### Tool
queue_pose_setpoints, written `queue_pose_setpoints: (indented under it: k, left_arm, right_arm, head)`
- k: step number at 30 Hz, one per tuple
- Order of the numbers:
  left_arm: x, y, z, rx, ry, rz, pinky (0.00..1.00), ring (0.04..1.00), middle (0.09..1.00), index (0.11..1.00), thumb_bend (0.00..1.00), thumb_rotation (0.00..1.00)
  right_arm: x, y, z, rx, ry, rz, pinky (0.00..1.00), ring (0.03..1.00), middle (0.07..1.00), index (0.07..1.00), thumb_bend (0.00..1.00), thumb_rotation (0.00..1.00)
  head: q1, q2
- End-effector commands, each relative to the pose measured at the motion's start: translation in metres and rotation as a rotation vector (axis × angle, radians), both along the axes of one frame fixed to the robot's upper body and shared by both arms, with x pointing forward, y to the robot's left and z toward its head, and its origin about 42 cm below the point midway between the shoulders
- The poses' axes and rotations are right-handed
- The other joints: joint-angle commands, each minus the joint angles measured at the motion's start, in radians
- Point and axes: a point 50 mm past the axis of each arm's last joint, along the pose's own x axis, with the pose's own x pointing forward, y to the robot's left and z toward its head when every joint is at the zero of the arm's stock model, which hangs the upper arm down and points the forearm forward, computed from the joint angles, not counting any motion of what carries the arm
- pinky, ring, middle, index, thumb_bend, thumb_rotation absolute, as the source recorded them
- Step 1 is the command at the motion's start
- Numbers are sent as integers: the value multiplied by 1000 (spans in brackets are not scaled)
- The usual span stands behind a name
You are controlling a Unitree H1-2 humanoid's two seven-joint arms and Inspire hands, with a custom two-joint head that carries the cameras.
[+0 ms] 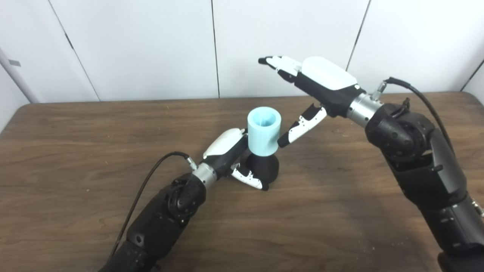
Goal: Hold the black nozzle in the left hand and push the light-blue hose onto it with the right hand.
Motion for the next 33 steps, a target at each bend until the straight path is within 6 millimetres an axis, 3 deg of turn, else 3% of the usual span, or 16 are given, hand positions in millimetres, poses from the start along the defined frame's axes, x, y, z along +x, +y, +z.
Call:
queue_pose_setpoints:
  k: [1,4,11,15,33]
  left_arm:
    - [-22,1,-50,120,183,-27,1000,622,494,481,525,0]
    - [-21,1,-51,121,183,-27,1000,622,493,481,525,0]
    - [-21,4,-50,123,181,-25,1000,621,496,480,525,0]
    - [-22,5,-51,128,185,-23,1000,621,499,479,525,0]
    - [-25,6,-50,128,192,-24,1000,620,498,479,525,0]
  right_arm:
    - [-7,-1,30,25,-109,45,894,1000,1000,1000,1000,502]
    - [-15,0,31,15,-91,119,923,1000,1000,1000,1000,514]
    - [-28,3,30,-53,-3,267,989,1000,1000,1000,847,753]
    - [-31,6,29,-90,33,297,1000,1000,1000,1000,841,851]
    - [-30,18,-1,-224,52,337,1000,1000,1000,1000,860,891]
  head:
    - [1,1]
    - [5,0]
    - [10,-3]
    - [11,-1]
    - [17,6]
